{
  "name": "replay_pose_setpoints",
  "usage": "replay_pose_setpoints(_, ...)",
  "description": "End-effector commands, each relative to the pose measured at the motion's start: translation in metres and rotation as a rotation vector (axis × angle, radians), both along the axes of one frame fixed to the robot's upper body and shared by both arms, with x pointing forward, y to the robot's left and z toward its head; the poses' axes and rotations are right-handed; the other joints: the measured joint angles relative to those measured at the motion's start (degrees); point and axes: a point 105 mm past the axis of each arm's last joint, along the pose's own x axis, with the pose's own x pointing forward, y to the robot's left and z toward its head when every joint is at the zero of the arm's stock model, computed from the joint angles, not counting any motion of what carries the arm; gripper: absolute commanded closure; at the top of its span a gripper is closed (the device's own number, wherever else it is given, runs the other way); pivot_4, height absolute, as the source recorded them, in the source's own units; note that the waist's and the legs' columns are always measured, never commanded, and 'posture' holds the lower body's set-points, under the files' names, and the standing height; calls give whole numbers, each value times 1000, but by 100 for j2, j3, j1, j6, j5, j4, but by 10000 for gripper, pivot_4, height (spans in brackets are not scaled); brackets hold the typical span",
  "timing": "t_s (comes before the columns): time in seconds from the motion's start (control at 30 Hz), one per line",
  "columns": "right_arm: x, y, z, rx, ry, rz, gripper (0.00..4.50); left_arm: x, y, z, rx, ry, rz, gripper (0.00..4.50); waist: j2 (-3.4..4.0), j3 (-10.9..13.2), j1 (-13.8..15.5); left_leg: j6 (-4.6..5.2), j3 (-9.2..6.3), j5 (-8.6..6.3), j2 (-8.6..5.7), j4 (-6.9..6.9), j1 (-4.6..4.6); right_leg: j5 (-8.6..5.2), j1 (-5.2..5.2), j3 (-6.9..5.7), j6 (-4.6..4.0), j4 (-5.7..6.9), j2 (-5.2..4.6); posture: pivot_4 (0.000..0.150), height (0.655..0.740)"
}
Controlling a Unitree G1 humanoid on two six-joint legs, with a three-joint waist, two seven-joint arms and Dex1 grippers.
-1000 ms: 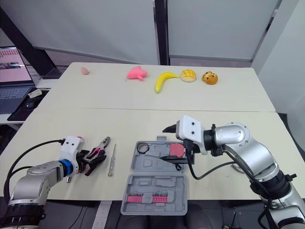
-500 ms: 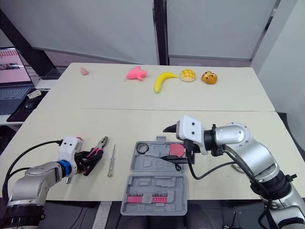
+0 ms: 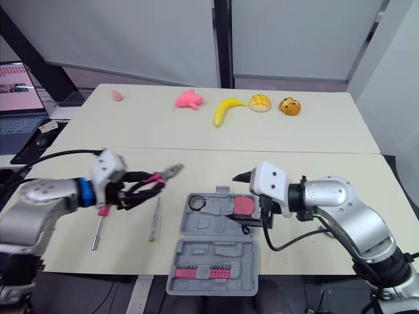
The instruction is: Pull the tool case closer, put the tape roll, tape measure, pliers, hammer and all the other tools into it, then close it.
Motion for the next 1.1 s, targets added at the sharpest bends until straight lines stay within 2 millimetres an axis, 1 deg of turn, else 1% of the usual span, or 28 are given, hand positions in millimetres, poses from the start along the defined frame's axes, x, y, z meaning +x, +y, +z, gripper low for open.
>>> replay_pose_setpoints(0.03,-12,-11,7,-4,-29,-43,0,4,-21,7,53,-22,-143,20046,0,0,-5,0,-1,0,0,0,0,0,0,-1,0,1,1,1500,7255)
replay_pose_setpoints(0.17,-26,-24,0,-26,17,-68,0,6,-47,1,109,-12,-289,20047,1,1,-30,1,-1,0,0,4,-3,0,0,1,0,1,4,1500,7255)
replay_pose_setpoints(0.23,-26,-28,-4,-42,22,-93,0,6,-57,-1,125,-9,-340,20048,1,1,-55,1,2,0,0,7,-2,0,0,7,1,1,4,1500,7255)
replay_pose_setpoints(0.33,-24,-24,-10,-48,32,-106,0,6,-66,-3,130,0,-380,20049,1,1,-75,3,-1,1,2,10,0,-4,0,6,7,6,9,1500,7255)
replay_pose_setpoints(0.43,-17,-11,-24,-100,34,-85,0,6,-73,-4,155,0,-419,20050,1,1,-100,4,-2,1,2,12,0,-6,0,7,14,8,10,1500,7255)
replay_pose_setpoints(0.5,-12,-3,-29,-118,35,-73,0,7,-75,-4,161,-2,-429,20051,2,1,-110,4,-1,2,2,13,1,-5,1,8,16,8,10,1500,7255)
replay_pose_setpoints(0.57,1,5,-34,-141,20,-97,0,7,-78,-3,156,-3,-433,20051,2,1,-123,4,-2,2,1,13,0,-5,1,8,15,7,10,1500,7255)
replay_pose_setpoints(0.6,7,12,-36,-150,19,-88,0,6,-79,-3,155,-2,-437,20052,3,2,-134,4,-2,2,1,13,-1,-4,0,9,13,6,10,1500,7255)
replay_pose_setpoints(0.7,18,27,-40,-173,-1,-54,0,5,-81,-3,154,0,-443,20052,5,3,-148,4,-2,2,1,12,-2,2,-1,8,3,6,9,1500,7255)
replay_pose_setpoints(0.9,27,44,-50,-200,-5,-3,0,3,-80,-5,156,5,-439,20053,6,4,-139,4,-10,2,0,13,-11,1,-2,2,3,4,8,1500,7255)
replay_pose_setpoints(1.1,30,53,-50,-209,-6,21,0,3,-78,-6,160,6,-432,20054,7,4,-140,4,-14,2,0,14,-11,2,-3,-2,3,8,8,1500,7255)
